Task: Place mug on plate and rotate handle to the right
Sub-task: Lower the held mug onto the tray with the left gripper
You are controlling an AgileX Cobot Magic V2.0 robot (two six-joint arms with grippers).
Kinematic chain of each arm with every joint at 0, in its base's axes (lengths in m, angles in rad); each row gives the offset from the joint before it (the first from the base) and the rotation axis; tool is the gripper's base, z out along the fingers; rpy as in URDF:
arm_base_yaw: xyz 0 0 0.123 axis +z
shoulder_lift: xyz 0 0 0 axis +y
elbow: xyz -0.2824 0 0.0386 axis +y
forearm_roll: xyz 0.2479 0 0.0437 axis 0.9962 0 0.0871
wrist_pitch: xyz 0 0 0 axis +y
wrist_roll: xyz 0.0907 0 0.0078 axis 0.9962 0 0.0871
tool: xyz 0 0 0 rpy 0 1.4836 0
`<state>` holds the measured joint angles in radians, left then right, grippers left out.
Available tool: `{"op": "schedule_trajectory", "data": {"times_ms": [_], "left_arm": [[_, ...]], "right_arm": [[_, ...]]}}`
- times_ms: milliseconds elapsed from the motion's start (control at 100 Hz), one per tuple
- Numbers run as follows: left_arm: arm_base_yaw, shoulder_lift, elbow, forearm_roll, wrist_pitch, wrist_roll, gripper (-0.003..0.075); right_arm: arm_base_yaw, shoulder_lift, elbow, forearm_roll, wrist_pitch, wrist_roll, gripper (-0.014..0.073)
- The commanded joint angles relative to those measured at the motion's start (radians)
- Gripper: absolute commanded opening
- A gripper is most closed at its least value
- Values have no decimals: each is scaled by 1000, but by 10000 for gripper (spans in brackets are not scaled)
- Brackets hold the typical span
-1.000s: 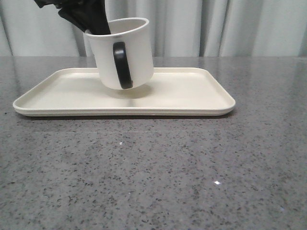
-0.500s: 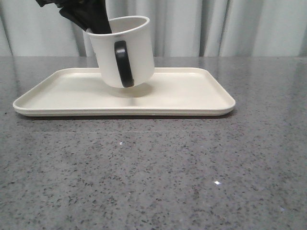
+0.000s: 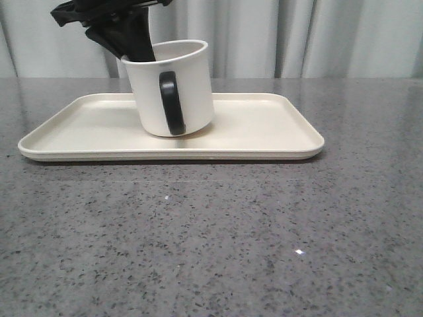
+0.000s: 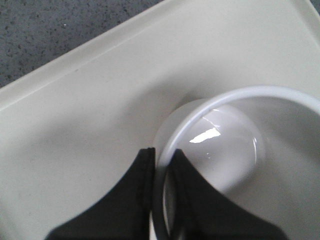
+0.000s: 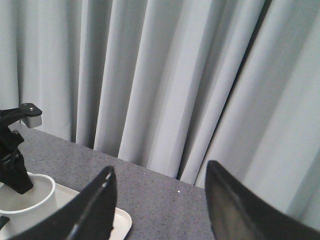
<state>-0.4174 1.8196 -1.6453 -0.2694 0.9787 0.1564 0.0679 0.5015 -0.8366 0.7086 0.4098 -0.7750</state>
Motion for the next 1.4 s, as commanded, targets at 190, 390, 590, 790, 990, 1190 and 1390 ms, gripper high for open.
{"op": "schedule_trajectory", "data": {"times_ms": [190,390,590,790,990,1190,1390], "left_arm": [[-9,-41,-32,-38,-40,-7,-20],[-9,-35,-32,-36,-34,-7,-20],[-9,-35,-32,-36,-34,-7,-19],[-9,-35,-32,-36,-25,-7,-18],[-9,-35,-32,-36,-11,-7,-16],[-9,-35,-32,-36,-8,-7,83],[-9,-37,-32,-36,-2,-7,198]], "right_arm": [[-4,15,-28,13,-59,-6,414],[-4,15,-28,13,-59,-6,414],[-4,15,-28,13,-59,-6,414],[-4,15,-28,13,-59,-6,414],[-4,15,-28,13,-59,-6,414],[-4,15,-28,13,-58,-6,414],[-4,15,-28,13,-58,-6,414]]}}
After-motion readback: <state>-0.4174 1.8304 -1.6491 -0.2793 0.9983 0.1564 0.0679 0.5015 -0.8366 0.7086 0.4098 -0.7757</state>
